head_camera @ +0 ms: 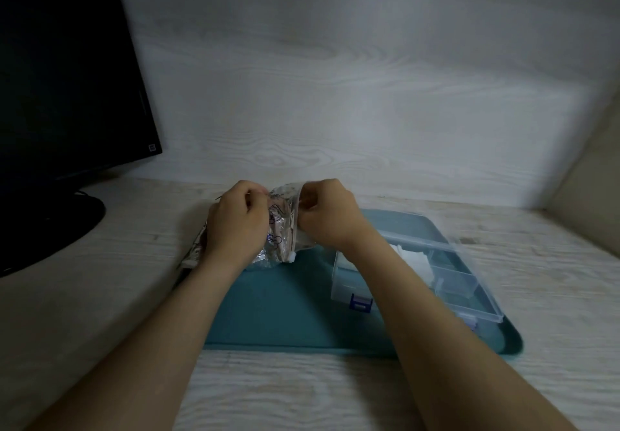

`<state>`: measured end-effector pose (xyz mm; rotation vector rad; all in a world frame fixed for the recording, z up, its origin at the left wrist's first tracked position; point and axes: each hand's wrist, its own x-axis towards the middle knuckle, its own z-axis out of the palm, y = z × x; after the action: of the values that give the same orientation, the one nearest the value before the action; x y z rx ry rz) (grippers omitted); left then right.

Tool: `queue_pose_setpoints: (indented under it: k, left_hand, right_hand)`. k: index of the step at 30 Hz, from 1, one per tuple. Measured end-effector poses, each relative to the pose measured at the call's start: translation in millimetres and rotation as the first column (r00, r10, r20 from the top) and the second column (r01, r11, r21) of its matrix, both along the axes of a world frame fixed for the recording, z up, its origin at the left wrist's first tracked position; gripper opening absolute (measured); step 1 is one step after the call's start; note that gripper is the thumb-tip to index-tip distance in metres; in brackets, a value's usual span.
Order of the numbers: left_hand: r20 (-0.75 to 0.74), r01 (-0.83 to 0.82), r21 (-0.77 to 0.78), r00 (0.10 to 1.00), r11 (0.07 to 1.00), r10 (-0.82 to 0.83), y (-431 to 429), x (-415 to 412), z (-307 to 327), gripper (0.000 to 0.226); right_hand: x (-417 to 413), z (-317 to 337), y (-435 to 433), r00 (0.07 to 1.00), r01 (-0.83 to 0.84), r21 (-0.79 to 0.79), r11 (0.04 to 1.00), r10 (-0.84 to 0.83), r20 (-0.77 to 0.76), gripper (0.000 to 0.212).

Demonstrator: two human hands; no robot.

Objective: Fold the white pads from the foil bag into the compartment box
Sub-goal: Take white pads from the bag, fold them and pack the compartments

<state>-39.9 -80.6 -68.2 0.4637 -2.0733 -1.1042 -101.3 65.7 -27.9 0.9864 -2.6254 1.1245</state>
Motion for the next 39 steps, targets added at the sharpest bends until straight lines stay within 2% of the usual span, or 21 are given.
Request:
queue_pose_setpoints:
  k: [3,7,9,13,16,18,21,27,30,34,36,39]
  left_hand:
    - [0.010,-0.012,-0.029,1.000,0.999,0.013,1.0,-0.3,-0.5,0.027]
    - [0.000,-0.019,-0.066,1.000,0.998,0.019,2.7,1.7,-1.3,0.027]
    - [0.000,-0.019,-0.079,1.000,0.997,0.019,3.9,2.8,-1.0,0.027]
    - [-0.020,-0.030,-0.091,0.999,0.995,0.029,4.8,3.8,-0.5,0.026]
    - [-0.028,-0.044,-0.113,0.999,0.993,0.041,4.8,4.6,0.5,0.024]
    - [-0.036,-0.069,-0.146,0.997,0.987,0.064,4.8,5.4,1.1,0.021]
    - [-0.064,-0.097,-0.195,0.994,0.976,0.086,5.1,6.5,1.6,0.020]
    - [-0.159,-0.153,-0.291,0.981,0.944,0.110,8.3,7.1,5.0,0.023]
    - [-0.223,-0.176,-0.347,0.970,0.921,0.101,13.7,7.5,9.5,0.026]
    - [-0.355,-0.091,-0.416,0.932,0.905,-0.069,37.6,17.2,22.4,0.028]
    - [-0.374,-0.012,-0.420,0.913,0.908,-0.161,55.6,23.8,26.9,0.024]
    - [-0.311,0.218,-0.286,0.900,0.933,-0.305,83.5,33.0,30.0,0.022]
  right_hand:
    - [-0.4,-2.4,8.9,0.988,-0.136,0.013,0.991,0.134,0.077,0.018]
    - [6.8,-1.7,19.9,0.956,-0.262,0.013,0.965,0.257,0.144,0.007]
    - [9.3,-2.5,22.5,0.954,-0.262,0.002,0.965,0.258,0.154,0.019]
    - [7.6,-4.1,23.0,0.983,-0.171,0.009,0.985,0.170,0.067,0.023]
    - [4.2,-4.3,23.9,0.991,-0.106,-0.095,0.990,0.113,0.072,0.020]
    - [4.0,-0.9,27.3,0.991,-0.035,-0.179,0.983,0.058,0.124,0.027]
    - [2.6,8.4,36.7,0.981,0.040,-0.283,0.958,0.016,0.192,0.027]
    - [3.6,30.6,59.0,0.972,0.127,-0.562,0.817,0.009,0.233,0.031]
    - [3.6,33.3,67.3,0.965,0.123,-0.651,0.749,0.063,0.255,0.031]
    - [1.9,29.1,84.6,0.948,0.032,-0.715,0.699,0.205,0.243,0.036]
    - [2.7,25.8,94.9,0.935,-0.017,-0.727,0.687,0.269,0.233,0.034]
    - [6.2,17.6,105.6,0.923,-0.056,-0.750,0.659,0.321,0.213,0.033]
